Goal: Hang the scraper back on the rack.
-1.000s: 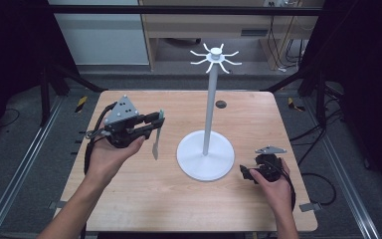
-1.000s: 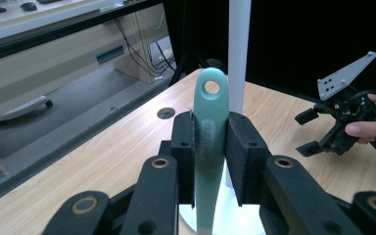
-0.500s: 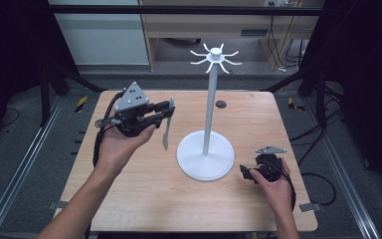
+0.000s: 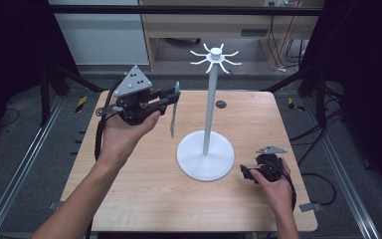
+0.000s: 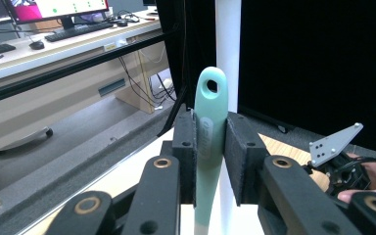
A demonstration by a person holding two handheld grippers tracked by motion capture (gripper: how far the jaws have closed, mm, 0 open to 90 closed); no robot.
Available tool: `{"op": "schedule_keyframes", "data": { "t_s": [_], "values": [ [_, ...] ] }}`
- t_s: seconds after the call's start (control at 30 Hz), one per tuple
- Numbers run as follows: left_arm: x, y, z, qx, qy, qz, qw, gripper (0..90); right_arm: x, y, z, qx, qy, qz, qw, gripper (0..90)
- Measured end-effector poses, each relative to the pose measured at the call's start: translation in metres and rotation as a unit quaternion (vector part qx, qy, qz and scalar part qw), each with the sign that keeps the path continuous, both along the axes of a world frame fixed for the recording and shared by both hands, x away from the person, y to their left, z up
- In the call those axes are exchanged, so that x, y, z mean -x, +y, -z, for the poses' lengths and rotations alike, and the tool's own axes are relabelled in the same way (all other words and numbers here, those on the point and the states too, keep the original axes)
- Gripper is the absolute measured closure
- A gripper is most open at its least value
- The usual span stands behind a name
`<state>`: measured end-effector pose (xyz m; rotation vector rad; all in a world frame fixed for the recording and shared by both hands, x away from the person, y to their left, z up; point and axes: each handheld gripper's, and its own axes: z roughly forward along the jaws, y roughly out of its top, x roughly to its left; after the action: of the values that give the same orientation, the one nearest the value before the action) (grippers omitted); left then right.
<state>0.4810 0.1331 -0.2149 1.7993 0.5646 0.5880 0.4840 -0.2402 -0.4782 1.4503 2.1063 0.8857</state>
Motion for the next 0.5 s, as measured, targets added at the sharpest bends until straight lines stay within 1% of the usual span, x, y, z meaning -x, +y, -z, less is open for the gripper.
{"op": "schedule_keyframes", "data": {
  "t_s": [0.03, 0.07, 0.13, 0.17, 0.2, 0.27, 0.33, 0.37, 0.43, 0.47, 0.5],
  "values": [
    [-0.001, 0.000, -0.001, -0.001, 0.000, 0.002, 1.0000, 76.7, 0.000, 0.000, 0.000, 0.000, 0.000, 0.000, 1.0000, 7.7],
    [-0.001, 0.000, -0.001, 0.002, -0.001, 0.001, 1.0000, 82.1, 0.000, 0.000, 0.001, 0.006, -0.002, -0.001, 1.0000, 7.7],
    [-0.003, 0.000, 0.000, 0.002, 0.003, 0.001, 1.0000, 83.2, 0.000, 0.000, 0.000, 0.002, 0.001, -0.002, 1.0000, 7.7],
    [-0.004, -0.001, 0.002, 0.000, 0.009, 0.003, 1.0000, 83.4, 0.000, 0.000, 0.000, 0.004, -0.001, 0.000, 1.0000, 7.7],
    [-0.005, -0.002, 0.004, -0.011, 0.003, -0.002, 0.9999, 83.6, 0.000, 0.000, 0.000, 0.004, -0.001, 0.000, 1.0000, 7.7],
    [-0.006, -0.003, 0.008, -0.021, 0.001, -0.003, 0.9998, 83.7, 0.000, 0.000, 0.000, 0.000, 0.000, -0.001, 1.0000, 7.7],
    [-0.006, -0.004, 0.010, -0.015, 0.003, -0.002, 0.9999, 83.8, 0.000, 0.001, 0.000, 0.005, -0.001, -0.001, 1.0000, 7.7],
    [-0.007, -0.004, 0.009, -0.008, 0.004, -0.004, 1.0000, 83.8, 0.000, 0.001, 0.000, 0.004, -0.001, -0.001, 1.0000, 7.7],
    [-0.007, -0.004, 0.006, -0.001, 0.003, -0.006, 1.0000, 83.8, -0.001, 0.001, 0.000, 0.004, -0.001, -0.001, 1.0000, 7.7],
    [-0.007, -0.004, 0.004, -0.001, 0.001, -0.006, 1.0000, 83.8, -0.001, 0.001, 0.001, 0.005, 0.000, 0.000, 1.0000, 7.7],
    [-0.006, -0.005, 0.003, 0.003, 0.004, -0.004, 1.0000, 83.8, -0.001, 0.001, 0.001, 0.005, 0.000, 0.000, 1.0000, 7.7]
  ]
}}
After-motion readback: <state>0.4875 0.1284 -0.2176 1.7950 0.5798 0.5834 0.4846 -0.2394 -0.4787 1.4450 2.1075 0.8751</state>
